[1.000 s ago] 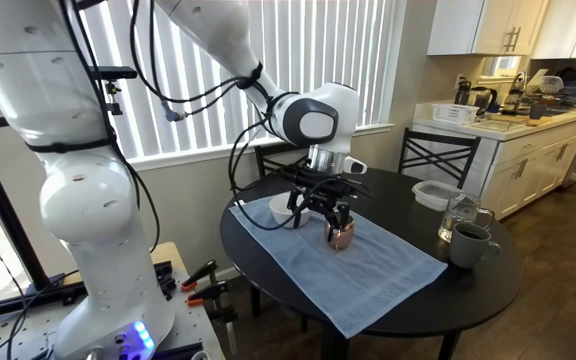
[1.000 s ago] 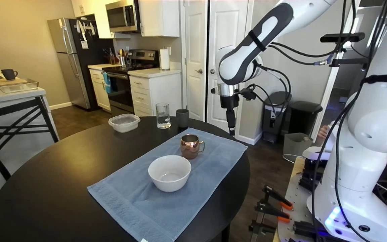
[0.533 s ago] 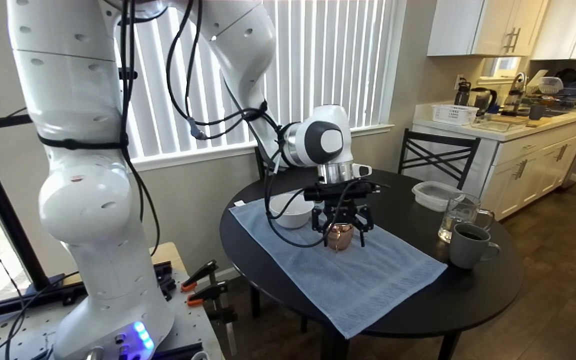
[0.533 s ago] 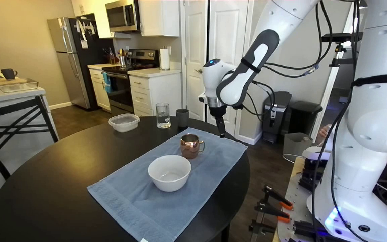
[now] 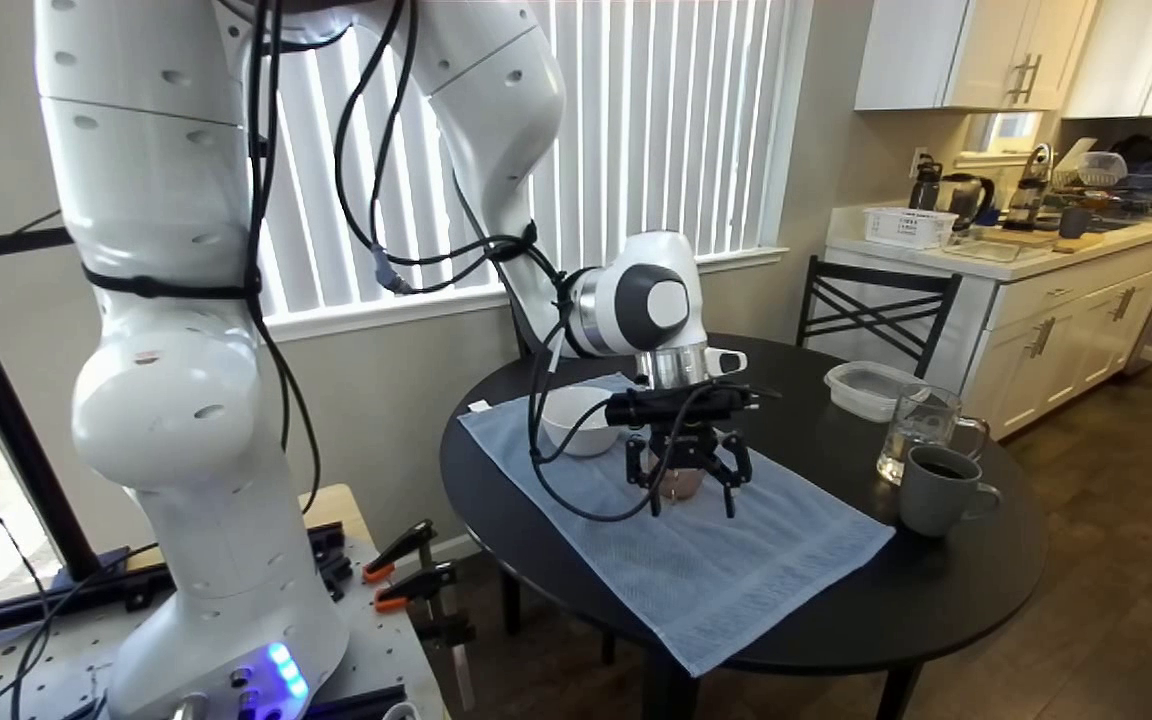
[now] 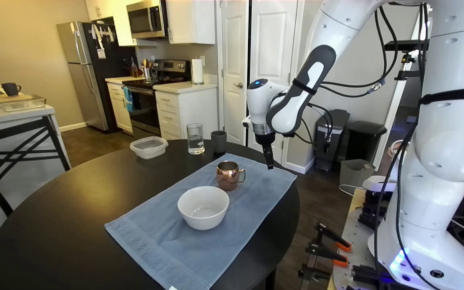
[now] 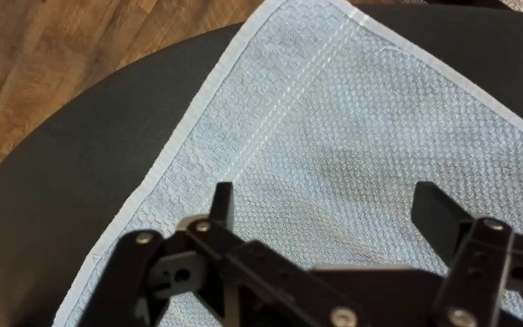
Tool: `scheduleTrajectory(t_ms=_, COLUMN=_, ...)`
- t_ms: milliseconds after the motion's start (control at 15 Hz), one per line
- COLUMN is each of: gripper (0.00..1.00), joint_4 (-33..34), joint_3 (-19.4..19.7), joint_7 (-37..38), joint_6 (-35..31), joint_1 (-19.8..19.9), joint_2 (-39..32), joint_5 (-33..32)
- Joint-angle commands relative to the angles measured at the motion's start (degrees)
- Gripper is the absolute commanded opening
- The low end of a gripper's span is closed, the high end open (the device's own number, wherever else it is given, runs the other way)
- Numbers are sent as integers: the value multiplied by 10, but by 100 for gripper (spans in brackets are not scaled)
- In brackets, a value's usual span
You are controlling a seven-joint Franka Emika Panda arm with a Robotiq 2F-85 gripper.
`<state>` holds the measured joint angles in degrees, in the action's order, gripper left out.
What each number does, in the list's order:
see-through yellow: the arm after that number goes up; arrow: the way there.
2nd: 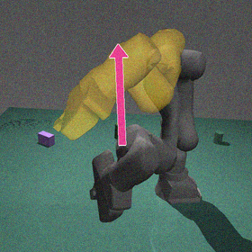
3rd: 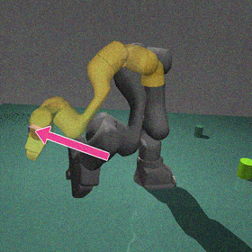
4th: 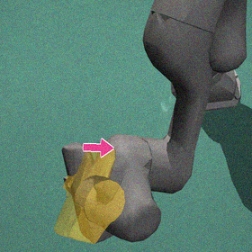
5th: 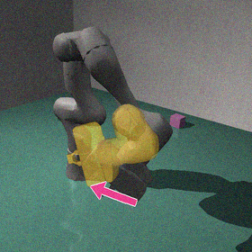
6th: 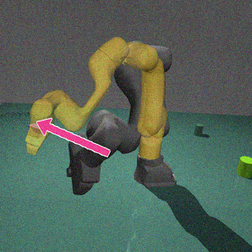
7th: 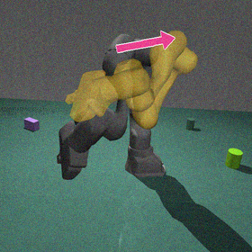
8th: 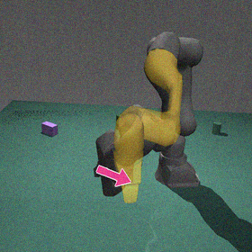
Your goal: Transfer the contents of the cup into the white bowl
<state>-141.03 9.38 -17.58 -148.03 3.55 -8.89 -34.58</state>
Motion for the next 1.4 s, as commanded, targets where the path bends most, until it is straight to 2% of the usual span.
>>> scheduleTrajectory(t_ms=0, gripper=100, joint_4=1, joint_3=-9, joint_7=0, joint_6=2, joint_1=9, joint_2=1, joint_5=-1)
scheduleTrajectory(t_ms=67, gripper=100, joint_4=1, joint_3=-9, joint_7=0, joint_6=2, joint_1=8, joint_2=1, joint_5=-1)
scheduleTrajectory(t_ms=133, gripper=100, joint_4=-5, joint_3=-12, joint_7=-14, joint_6=-26, joint_1=14, joint_2=3, joint_5=16)
scheduleTrajectory(t_ms=400, gripper=100, joint_4=-50, joint_3=-9, joint_7=-24, joint_6=-192, joint_1=32, joint_2=1, joint_5=35)
scheduleTrajectory(t_ms=533, gripper=100, joint_4=-89, joint_3=-27, joint_7=-82, joint_6=-268, joint_1=57, joint_2=0, joint_5=97)
scheduleTrajectory(t_ms=600, gripper=100, joint_4=-118, joint_3=-58, joint_7=-141, joint_6=-318, joint_1=87, joint_2=-4, joint_5=157)
scheduleTrajectory(t_ms=733, gripper=100, joint_4=-155, joint_3=-157, joint_7=-216, joint_6=-402, joint_1=168, joint_2=-27, joint_5=244)
scheduleTrajectory(t_ms=800, gripper=100, joint_4=-163, joint_3=-198, joint_7=-216, joint_6=-437, joint_1=198, joint_2=-49, joint_5=248)
scheduleTrajectory(t_ms=867, gripper=100, joint_4=-158, joint_3=-242, joint_7=-187, joint_6=-472, joint_1=251, joint_2=-80, joint_5=197)
scheduleTrajectory(t_ms=933, gripper=100, joint_4=-151, joint_3=-270, joint_7=-168, joint_6=-482, joint_1=291, joint_2=-100, joint_5=155)
scheduleTrajectory(t_ms=1067, gripper=100, joint_4=-122, joint_3=-305, joint_7=-167, joint_6=-463, joint_1=372, joint_2=-139, joint_5=99)
scheduleTrajectory(t_ms=1200, gripper=100, joint_4=-77, joint_3=-353, joint_7=-140, joint_6=-429, joint_1=455, joint_2=-210, joint_5=22)
scheduleTrajectory(t_ms=1333, gripper=100, joint_4=-60, joint_3=-404, joint_7=-145, joint_6=-396, joint_1=541, joint_2=-240, joint_5=-15)
